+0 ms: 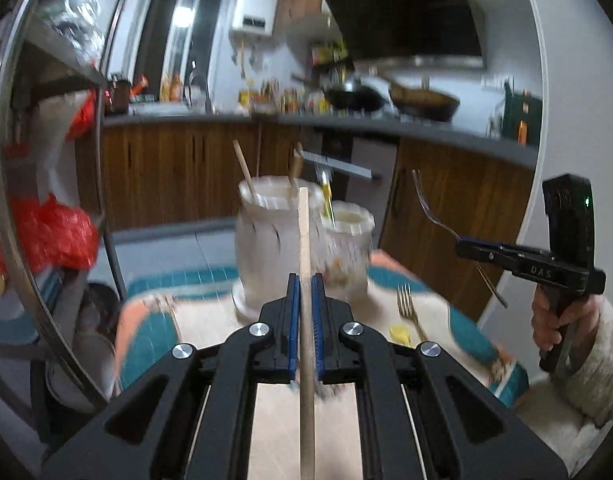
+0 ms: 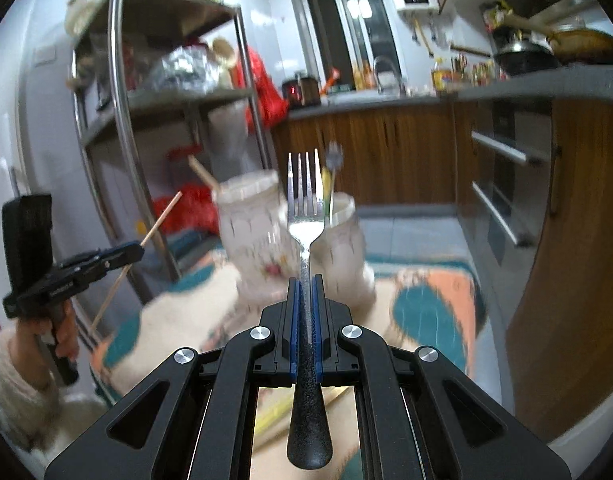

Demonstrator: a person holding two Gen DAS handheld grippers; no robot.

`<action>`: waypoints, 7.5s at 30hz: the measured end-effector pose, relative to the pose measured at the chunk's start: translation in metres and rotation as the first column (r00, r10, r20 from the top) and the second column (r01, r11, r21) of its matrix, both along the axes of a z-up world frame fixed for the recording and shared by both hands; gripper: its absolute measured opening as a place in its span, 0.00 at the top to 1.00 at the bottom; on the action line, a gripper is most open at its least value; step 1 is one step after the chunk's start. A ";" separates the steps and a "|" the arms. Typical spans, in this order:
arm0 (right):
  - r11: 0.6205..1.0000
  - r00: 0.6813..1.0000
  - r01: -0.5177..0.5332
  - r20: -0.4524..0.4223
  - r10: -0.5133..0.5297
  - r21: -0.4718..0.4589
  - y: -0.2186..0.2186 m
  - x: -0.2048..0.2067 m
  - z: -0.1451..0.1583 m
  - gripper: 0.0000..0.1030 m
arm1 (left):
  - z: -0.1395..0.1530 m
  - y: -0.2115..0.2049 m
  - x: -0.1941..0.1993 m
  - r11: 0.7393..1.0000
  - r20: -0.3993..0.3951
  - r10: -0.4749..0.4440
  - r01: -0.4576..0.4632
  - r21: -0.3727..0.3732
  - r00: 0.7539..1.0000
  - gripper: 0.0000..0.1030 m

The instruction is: Organize utensils

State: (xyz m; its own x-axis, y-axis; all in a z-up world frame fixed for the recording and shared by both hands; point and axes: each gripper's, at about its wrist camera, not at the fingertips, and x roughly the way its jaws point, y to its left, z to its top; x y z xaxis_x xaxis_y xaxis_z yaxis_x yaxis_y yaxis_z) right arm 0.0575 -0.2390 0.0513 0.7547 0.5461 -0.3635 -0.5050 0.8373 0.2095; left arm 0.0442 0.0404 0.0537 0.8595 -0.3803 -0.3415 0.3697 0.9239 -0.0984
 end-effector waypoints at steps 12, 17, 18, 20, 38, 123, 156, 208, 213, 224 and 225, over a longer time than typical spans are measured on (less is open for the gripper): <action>0.986 0.995 -0.020 0.102 0.004 0.165 0.018 0.058 0.047 0.93 | 0.065 0.025 0.061 0.985 0.188 0.045 -0.012 -0.171 0.981 0.94; 0.979 0.993 -0.015 0.118 -0.009 0.206 0.027 0.088 0.051 0.93 | 0.078 0.019 0.090 0.976 0.225 0.033 0.017 -0.217 0.974 0.94; 0.978 0.993 -0.018 0.117 -0.007 0.209 0.030 0.094 0.050 0.93 | 0.079 0.017 0.094 0.976 0.237 0.038 0.014 -0.215 0.971 0.94; 0.977 0.993 -0.020 0.121 -0.006 0.214 0.034 0.102 0.049 0.93 | 0.084 0.016 0.105 0.974 0.260 0.046 0.015 -0.228 0.964 0.94; 0.965 0.993 -0.063 0.112 0.035 0.254 0.055 0.153 0.028 0.93 | 0.055 0.025 0.222 0.894 0.200 -0.031 0.116 -0.432 0.979 0.94; 0.952 0.946 0.266 -0.146 -0.288 -0.155 -0.012 -0.018 -0.080 0.11 | -0.078 -0.061 0.003 0.990 -0.181 0.142 -0.139 0.028 0.973 0.05; 0.966 0.917 0.219 -0.309 -0.251 -0.134 -0.010 0.000 -0.089 0.29 | -0.113 -0.110 0.013 0.969 -0.338 0.134 -0.051 0.243 0.931 0.10; 0.914 0.911 0.006 -0.375 -0.172 -0.405 0.012 0.025 -0.091 0.78 | -0.100 -0.098 0.050 0.962 -0.489 0.097 0.043 0.268 0.867 0.81; 0.914 0.912 -0.017 -0.382 -0.153 -0.406 0.007 0.025 -0.090 0.79 | -0.090 -0.094 0.048 0.933 -0.512 0.056 0.137 0.332 0.857 1.00; 0.889 0.920 -0.034 -0.361 -0.150 -0.457 0.007 0.028 -0.090 0.93 | -0.087 -0.080 0.053 0.969 -0.538 0.087 0.056 0.242 0.838 0.96; 0.889 0.920 -0.040 -0.365 -0.146 -0.457 0.007 0.030 -0.090 0.93 | -0.089 -0.082 0.055 0.969 -0.540 0.100 0.041 0.242 0.836 0.95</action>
